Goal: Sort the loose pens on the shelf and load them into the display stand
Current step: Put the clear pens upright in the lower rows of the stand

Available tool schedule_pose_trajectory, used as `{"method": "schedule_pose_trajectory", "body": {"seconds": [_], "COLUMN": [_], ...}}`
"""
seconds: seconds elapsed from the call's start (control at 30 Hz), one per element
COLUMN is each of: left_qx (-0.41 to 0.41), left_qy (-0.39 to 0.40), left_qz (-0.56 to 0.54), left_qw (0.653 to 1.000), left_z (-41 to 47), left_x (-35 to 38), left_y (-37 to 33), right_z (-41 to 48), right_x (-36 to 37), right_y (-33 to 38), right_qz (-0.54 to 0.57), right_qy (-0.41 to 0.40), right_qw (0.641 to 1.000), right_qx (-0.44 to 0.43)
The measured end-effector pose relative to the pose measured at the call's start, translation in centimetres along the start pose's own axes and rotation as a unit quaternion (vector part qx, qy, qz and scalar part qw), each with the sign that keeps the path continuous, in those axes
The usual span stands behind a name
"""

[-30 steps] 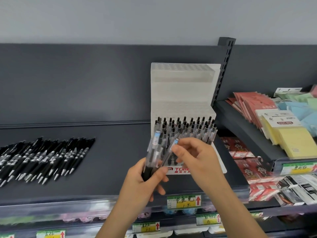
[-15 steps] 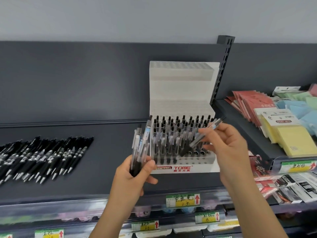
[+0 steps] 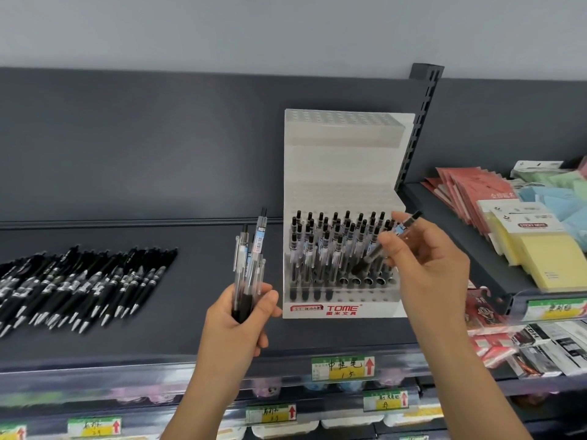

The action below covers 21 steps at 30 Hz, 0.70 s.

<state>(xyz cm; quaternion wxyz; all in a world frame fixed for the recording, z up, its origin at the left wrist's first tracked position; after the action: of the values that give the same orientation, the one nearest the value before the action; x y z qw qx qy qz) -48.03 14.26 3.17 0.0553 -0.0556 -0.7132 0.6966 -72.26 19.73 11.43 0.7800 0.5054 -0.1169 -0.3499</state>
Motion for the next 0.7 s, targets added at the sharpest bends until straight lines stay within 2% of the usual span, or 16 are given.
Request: {"method": "schedule_pose_trajectory", "body": {"seconds": [0.17, 0.3, 0.7], "left_qx": [0.000, 0.002, 0.001], "left_qy": [0.002, 0.000, -0.003], "left_qz": [-0.001, -0.001, -0.003], "left_qw": [1.000, 1.000, 1.000], "left_z": [0.1, 0.2, 0.3], "left_x": [0.2, 0.2, 0.1], "left_y": [0.1, 0.0, 0.1], "right_z": [0.4, 0.4, 0.7], "right_x": [0.6, 1.5, 1.5], "right_y": [0.6, -0.5, -0.1], "right_qz": [0.034, 0.001, -0.065], "right_qy": [0.007, 0.023, 0.004], "right_qw": [0.999, 1.000, 0.998], "right_qx": [-0.023, -0.013, -0.005]}}
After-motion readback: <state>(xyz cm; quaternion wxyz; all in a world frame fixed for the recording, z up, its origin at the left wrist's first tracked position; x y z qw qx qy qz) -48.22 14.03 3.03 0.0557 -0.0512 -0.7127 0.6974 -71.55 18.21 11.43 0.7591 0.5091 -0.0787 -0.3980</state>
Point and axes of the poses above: each hand's wrist, its own z-axis towards the middle knuckle, its own x-axis out of the palm, y = z × x, the point moved 8 cm from there along z, towards the middle knuckle, and after that the axes turned 4 degrees about y, right-handed, at the moved point
